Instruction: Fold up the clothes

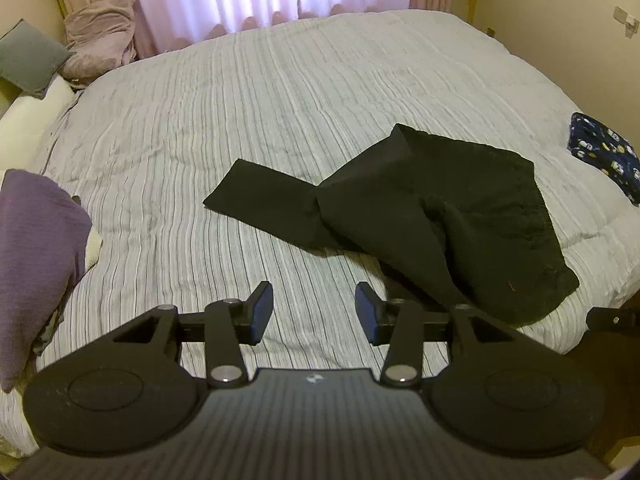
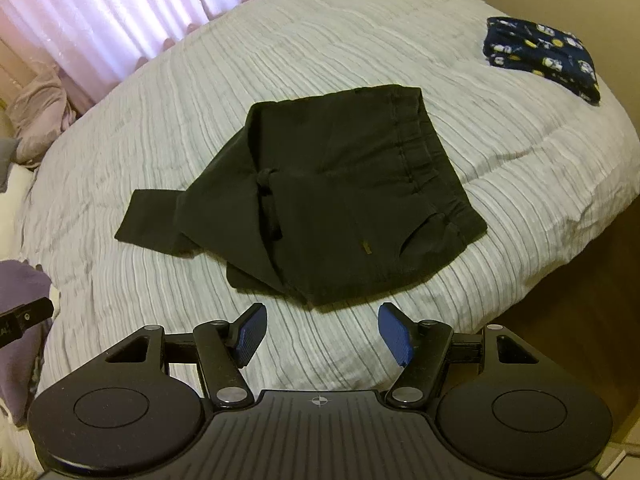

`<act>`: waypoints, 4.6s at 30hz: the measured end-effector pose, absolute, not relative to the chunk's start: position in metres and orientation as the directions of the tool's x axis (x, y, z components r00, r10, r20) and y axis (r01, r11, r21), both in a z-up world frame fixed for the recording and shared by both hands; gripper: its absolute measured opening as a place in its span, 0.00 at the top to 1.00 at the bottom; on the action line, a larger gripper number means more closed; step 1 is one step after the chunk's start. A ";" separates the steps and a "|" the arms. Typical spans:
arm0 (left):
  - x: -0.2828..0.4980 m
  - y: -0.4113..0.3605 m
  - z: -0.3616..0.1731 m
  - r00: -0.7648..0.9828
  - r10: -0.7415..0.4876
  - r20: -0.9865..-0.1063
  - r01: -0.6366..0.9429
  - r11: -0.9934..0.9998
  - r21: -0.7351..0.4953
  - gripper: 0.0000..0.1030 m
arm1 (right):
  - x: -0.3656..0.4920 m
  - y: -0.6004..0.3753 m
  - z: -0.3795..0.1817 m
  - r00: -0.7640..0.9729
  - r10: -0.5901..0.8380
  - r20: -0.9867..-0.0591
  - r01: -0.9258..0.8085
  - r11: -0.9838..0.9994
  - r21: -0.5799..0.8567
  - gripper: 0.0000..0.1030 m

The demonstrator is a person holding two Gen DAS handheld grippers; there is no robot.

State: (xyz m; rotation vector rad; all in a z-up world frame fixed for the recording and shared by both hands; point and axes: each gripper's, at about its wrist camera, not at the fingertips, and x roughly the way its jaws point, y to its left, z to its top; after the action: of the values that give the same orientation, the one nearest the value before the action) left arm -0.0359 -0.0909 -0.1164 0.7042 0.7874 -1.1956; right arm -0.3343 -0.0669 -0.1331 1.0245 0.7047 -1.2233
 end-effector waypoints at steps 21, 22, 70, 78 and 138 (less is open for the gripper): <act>-0.117 -0.144 -0.158 0.188 -0.423 -0.887 0.934 0.356 0.028 0.57 | -0.437 -0.152 -0.148 0.253 -0.367 -0.895 0.967 0.079 0.241 0.36; -0.121 -0.145 -0.161 0.185 -0.418 -0.889 0.931 0.365 0.021 0.57 | -0.443 -0.157 -0.149 0.253 -0.365 -0.896 0.967 0.082 0.240 0.36; 0.170 -0.388 -0.127 0.369 -0.768 -0.524 0.895 0.446 -0.022 0.84 | -0.472 -0.184 -0.325 0.184 -0.300 -0.936 0.858 -0.416 0.302 0.36; 0.206 -0.324 -0.247 0.295 -0.615 -0.731 0.753 0.621 -0.218 0.58 | -0.478 -0.181 -0.335 0.191 -0.360 -0.913 0.799 -0.483 0.358 0.36; 0.050 -0.018 -0.332 0.237 -0.233 -0.943 0.159 0.967 -0.199 0.57 | -0.610 -0.261 -0.332 0.553 -0.483 -0.679 0.622 -0.303 0.722 0.39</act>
State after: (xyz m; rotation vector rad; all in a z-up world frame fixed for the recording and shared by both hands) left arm 0.0497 -0.0176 -0.3317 -0.0663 1.3046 -0.2688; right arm -0.6101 -0.2614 -0.3321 1.5293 0.1236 -1.0942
